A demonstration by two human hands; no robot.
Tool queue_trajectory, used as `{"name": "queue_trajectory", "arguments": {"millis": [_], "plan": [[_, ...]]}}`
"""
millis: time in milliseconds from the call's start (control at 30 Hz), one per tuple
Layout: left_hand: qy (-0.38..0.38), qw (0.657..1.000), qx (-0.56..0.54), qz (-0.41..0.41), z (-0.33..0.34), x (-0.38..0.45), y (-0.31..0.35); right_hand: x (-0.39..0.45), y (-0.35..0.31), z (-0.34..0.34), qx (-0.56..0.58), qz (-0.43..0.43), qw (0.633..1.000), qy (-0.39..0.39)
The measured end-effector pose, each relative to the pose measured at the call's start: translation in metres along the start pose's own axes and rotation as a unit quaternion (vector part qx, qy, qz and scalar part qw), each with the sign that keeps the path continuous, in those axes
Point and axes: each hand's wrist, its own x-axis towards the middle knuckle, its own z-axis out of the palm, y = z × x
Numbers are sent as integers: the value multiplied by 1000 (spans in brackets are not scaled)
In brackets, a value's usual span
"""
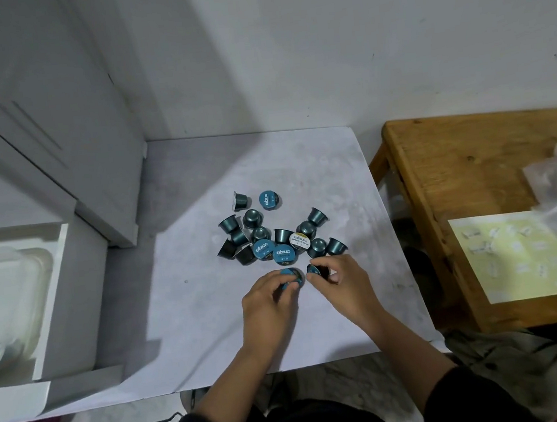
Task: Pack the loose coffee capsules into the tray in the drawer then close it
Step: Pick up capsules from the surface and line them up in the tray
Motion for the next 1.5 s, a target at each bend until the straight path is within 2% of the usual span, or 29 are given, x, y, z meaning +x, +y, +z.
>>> {"name": "queue_trajectory", "arguments": {"millis": [133,267,367,433,533,800,1033,1300,1500], "plan": [[-6,996,-55,-76,-3,2,6,-1,2,1,-12,5,1000,-8],[-11,993,-75,-91,-14,6,15,4,-10,-6,-17,-20,1000,-13],[-7,994,-87,-66,-37,11,27,9,-24,-13,1,-56,998,1],[-7,995,-91,-39,-60,16,38,11,-38,-18,78,-55,995,16],[1,996,-84,-9,-102,25,51,13,-71,-23,210,-43,977,-12],[-26,998,12,58,-228,41,62,4,-183,-9,251,-109,960,-63],[-48,990,96,94,-359,48,28,-4,-288,62,208,-170,960,-84],[-110,970,206,71,-506,75,-77,-10,-383,191,130,-159,967,-149],[-210,939,267,49,-553,92,-142,-9,-415,271,80,-106,972,-193]]}}
